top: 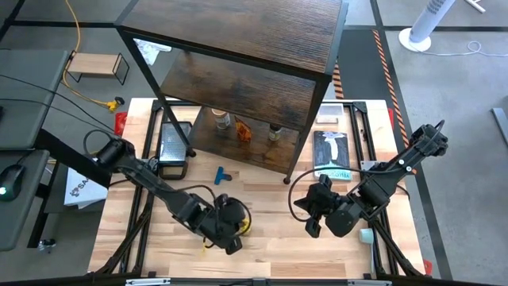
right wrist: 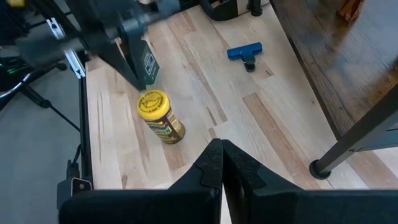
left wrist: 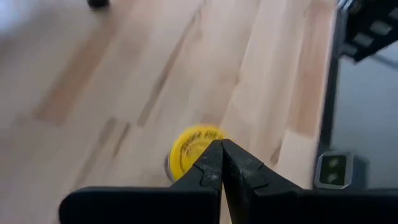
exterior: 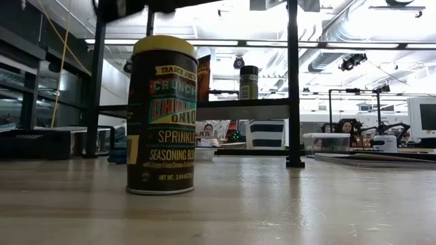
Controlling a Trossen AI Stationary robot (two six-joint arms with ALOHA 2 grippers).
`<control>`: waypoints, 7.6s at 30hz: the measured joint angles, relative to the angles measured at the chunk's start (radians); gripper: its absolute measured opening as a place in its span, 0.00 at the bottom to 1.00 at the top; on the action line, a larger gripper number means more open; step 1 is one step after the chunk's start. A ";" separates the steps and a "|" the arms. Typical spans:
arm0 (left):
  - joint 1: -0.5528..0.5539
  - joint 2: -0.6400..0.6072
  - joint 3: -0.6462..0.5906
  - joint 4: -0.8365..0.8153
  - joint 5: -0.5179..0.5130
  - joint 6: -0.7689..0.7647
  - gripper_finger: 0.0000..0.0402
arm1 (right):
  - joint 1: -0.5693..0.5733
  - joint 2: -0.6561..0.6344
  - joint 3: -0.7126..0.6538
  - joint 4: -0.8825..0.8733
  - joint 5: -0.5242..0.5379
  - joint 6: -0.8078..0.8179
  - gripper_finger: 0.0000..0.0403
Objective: Shelf spices
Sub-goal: Remove the brown seasoning pack from the shelf, then adjust the shelf
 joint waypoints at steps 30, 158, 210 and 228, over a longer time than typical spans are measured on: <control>0.505 -0.262 0.099 -0.327 -0.090 0.650 0.62 | 0.027 -0.003 0.000 0.024 -0.036 -0.154 0.00; -0.080 -0.249 -0.120 -0.598 0.045 0.122 0.00 | -0.058 -0.003 0.000 -0.075 0.026 -0.123 0.00; 0.023 -0.583 -0.186 -0.971 -0.453 -0.741 0.00 | -0.260 -0.044 0.000 0.006 0.184 -0.014 0.00; 0.513 -0.740 -0.359 -0.972 -0.855 -1.187 0.00 | -0.252 -0.041 0.000 0.048 0.159 0.095 0.00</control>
